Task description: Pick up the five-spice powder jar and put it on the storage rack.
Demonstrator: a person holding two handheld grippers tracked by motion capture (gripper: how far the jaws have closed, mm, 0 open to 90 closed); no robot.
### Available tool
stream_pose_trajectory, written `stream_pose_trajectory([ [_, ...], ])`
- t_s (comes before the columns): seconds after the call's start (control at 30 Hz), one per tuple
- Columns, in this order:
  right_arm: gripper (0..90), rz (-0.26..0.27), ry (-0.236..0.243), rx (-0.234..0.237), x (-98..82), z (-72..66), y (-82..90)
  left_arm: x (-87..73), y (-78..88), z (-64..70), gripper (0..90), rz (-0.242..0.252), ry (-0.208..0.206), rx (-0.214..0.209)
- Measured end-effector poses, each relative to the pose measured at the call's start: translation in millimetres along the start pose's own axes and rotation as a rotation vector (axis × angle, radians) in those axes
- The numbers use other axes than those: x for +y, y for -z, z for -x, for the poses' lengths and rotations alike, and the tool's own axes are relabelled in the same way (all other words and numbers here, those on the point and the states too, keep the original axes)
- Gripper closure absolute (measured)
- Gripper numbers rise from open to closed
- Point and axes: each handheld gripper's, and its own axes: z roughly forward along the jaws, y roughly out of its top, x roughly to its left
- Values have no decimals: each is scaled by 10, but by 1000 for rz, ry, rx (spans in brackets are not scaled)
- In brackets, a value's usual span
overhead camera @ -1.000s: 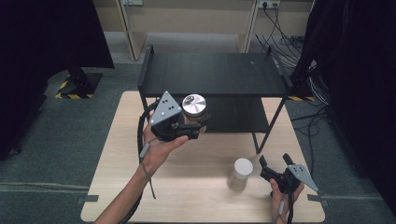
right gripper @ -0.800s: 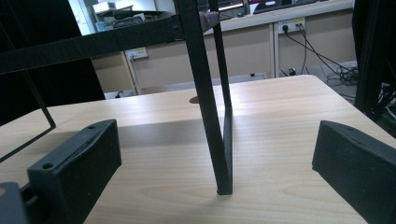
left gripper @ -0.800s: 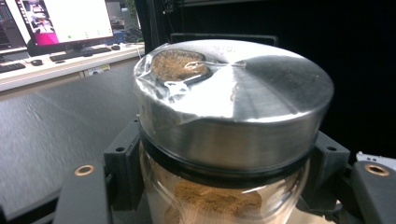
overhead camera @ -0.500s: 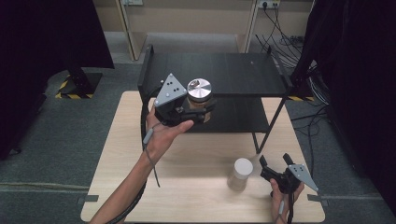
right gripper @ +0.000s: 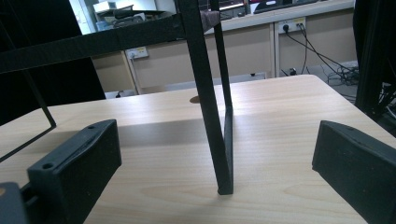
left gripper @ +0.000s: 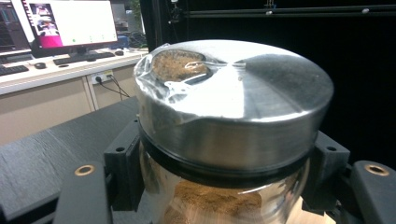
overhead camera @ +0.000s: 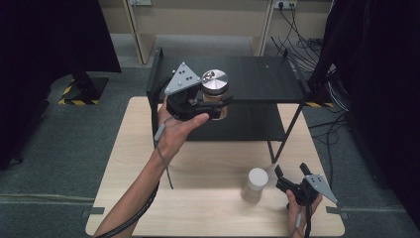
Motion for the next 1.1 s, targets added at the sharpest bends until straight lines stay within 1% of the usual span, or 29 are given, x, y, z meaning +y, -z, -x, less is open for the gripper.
stream_pose_trajectory([
  [0.1,14,0,-1,0,0,0,0,40,-29,-4,305,0,1,14],
  [0.23,14,0,-1,1,0,1,-1,63,-77,-14,305,5,13,39],
  [0.57,14,0,-1,3,-1,4,-2,33,-213,-91,305,29,50,84],
  [0.9,14,-1,-2,5,-1,6,-5,54,-325,-131,305,23,57,138],
  [1.03,14,-1,-1,7,-1,7,-6,78,-366,-120,305,18,56,169],
  [1.1,14,-3,2,7,0,6,-7,90,-395,-125,305,14,60,177],
])
